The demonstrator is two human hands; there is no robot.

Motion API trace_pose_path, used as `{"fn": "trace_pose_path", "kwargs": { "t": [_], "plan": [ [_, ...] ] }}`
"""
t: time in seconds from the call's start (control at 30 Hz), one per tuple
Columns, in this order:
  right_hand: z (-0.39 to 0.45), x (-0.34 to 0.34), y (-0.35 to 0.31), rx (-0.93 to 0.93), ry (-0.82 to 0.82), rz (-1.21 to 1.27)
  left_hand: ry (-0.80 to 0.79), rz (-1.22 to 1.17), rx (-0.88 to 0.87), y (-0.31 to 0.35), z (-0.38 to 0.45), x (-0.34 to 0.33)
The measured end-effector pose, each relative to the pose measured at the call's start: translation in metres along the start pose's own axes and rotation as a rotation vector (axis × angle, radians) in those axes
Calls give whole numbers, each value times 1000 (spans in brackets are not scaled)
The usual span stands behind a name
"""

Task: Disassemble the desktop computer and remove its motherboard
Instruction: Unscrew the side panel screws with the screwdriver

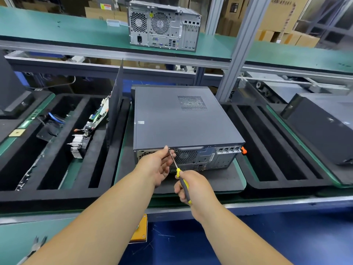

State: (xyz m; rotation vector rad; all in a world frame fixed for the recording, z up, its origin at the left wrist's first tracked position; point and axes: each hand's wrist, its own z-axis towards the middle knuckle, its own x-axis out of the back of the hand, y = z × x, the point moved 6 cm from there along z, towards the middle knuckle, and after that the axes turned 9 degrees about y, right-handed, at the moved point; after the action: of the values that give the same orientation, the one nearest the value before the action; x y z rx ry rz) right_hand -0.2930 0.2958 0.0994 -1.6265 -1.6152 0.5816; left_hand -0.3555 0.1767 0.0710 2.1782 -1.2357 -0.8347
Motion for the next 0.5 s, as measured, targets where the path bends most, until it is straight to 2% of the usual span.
{"fn": "trace_pose_path", "kwargs": {
  "t": [0.27,0.5],
  "plan": [
    [2,-2,4,-29,8,132,-25,-2,17,3,-4,0],
    [4,-16,11,-183,-190,476,-6,87,-52,5,-5,2]
  ]
}}
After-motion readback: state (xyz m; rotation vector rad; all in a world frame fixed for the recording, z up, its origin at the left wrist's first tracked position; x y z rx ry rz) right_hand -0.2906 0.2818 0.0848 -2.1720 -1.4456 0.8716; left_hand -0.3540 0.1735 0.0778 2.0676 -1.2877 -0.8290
